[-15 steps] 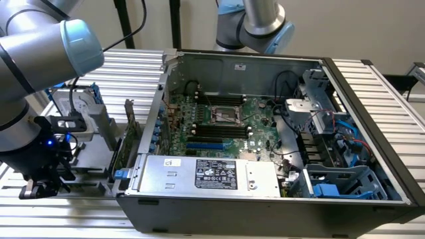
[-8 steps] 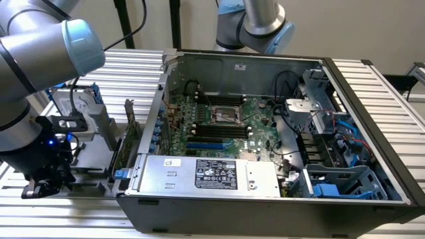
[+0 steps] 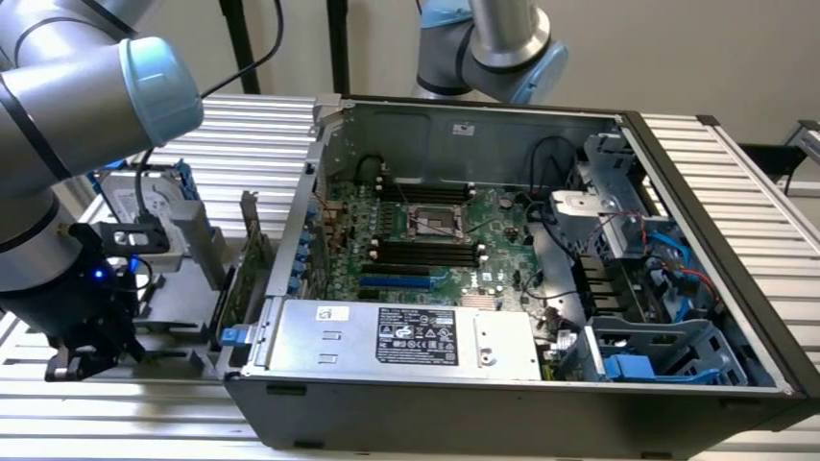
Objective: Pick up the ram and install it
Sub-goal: 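Pick up the ram and move it above insertion slot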
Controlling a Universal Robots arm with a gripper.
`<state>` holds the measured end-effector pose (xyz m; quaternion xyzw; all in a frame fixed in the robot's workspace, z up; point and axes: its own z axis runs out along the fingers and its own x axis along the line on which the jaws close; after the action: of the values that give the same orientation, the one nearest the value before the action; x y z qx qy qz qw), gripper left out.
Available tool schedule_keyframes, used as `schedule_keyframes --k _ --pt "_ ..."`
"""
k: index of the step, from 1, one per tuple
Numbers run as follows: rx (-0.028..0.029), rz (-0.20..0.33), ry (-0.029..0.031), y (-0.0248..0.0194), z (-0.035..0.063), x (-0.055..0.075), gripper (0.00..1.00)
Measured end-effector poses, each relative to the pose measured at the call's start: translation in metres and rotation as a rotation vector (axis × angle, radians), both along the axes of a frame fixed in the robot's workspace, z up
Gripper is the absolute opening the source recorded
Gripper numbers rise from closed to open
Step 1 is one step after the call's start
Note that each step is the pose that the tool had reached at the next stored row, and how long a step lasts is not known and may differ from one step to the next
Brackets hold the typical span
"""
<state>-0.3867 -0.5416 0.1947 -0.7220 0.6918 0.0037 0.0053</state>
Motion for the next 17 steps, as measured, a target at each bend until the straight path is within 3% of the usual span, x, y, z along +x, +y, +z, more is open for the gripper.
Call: schedule_keyframes --k 17 --pt "-0.0002 -0.039 0.0002 0.0001 0.0004 0.0002 0.14"
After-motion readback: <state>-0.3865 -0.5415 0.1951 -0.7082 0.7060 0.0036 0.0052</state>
